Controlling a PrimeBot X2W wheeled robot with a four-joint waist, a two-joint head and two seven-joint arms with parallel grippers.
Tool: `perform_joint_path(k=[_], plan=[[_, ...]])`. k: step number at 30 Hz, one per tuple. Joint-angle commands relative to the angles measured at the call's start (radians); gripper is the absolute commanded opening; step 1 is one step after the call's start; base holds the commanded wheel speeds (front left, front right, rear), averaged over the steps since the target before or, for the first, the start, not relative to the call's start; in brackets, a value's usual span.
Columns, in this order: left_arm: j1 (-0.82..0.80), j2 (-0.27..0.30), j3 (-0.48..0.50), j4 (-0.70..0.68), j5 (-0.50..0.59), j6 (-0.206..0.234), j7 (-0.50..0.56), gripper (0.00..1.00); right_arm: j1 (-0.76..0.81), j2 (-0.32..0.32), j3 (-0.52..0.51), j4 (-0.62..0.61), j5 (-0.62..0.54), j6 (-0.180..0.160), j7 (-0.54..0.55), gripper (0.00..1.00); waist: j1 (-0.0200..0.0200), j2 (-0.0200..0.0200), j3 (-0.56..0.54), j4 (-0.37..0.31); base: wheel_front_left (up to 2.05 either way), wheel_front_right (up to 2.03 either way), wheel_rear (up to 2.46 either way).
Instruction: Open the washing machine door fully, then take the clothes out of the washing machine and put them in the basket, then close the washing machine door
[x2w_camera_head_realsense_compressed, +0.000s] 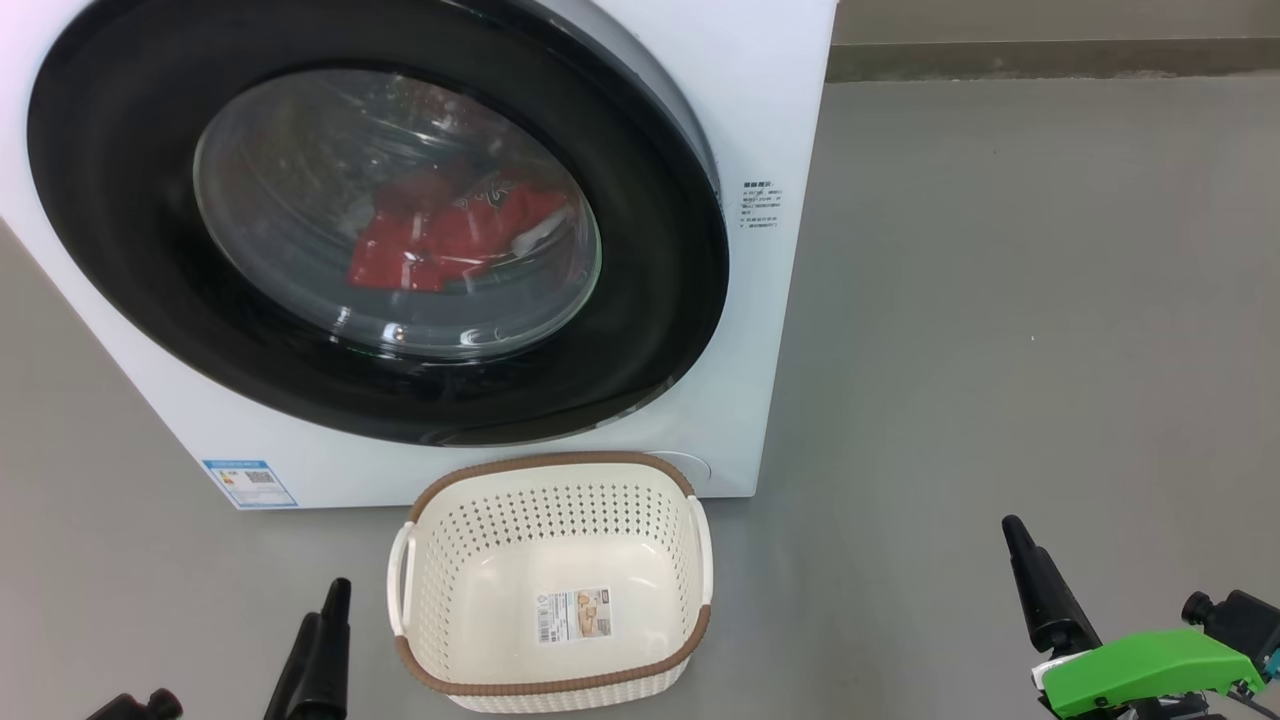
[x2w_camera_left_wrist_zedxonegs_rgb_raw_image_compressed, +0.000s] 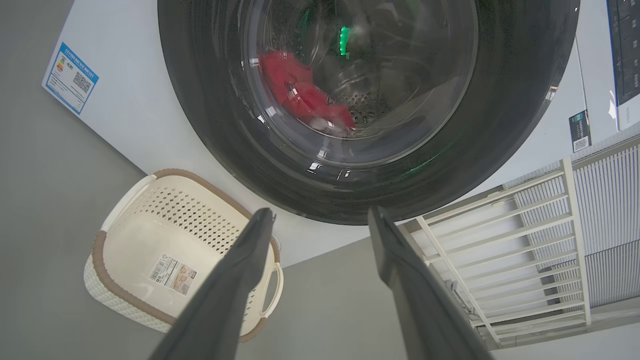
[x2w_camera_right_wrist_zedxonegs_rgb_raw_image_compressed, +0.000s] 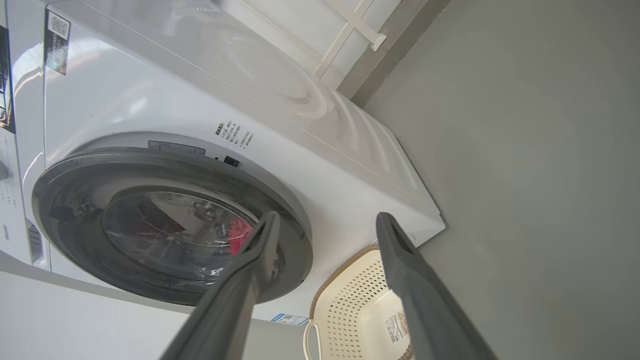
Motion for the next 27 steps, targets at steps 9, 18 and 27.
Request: perform_joint_path(k=[9,18,27], plan=[[-0.002,0.011,0.007,-0.047,0.121,0.009,-0.031,1.0,-0.009,-0.019,0.022,-0.033,-0.104,0.0,-0.031,1.0,-0.0001,0.0,0.001,-0.001,0.0,0.0,0.0],[0.006,0.013,0.005,-0.063,0.246,0.012,-0.061,1.0,-0.002,-0.023,0.04,-0.034,-0.212,0.0,-0.061,1.0,-0.0001,0.0,0.002,0.0,0.0,0.0,0.0],[0.015,0.015,0.005,-0.075,0.355,0.011,-0.087,1.0,0.0,-0.029,0.056,-0.034,-0.306,0.0,-0.087,1.0,-0.0001,0.0,0.001,-0.001,0.0,0.0,0.0]])
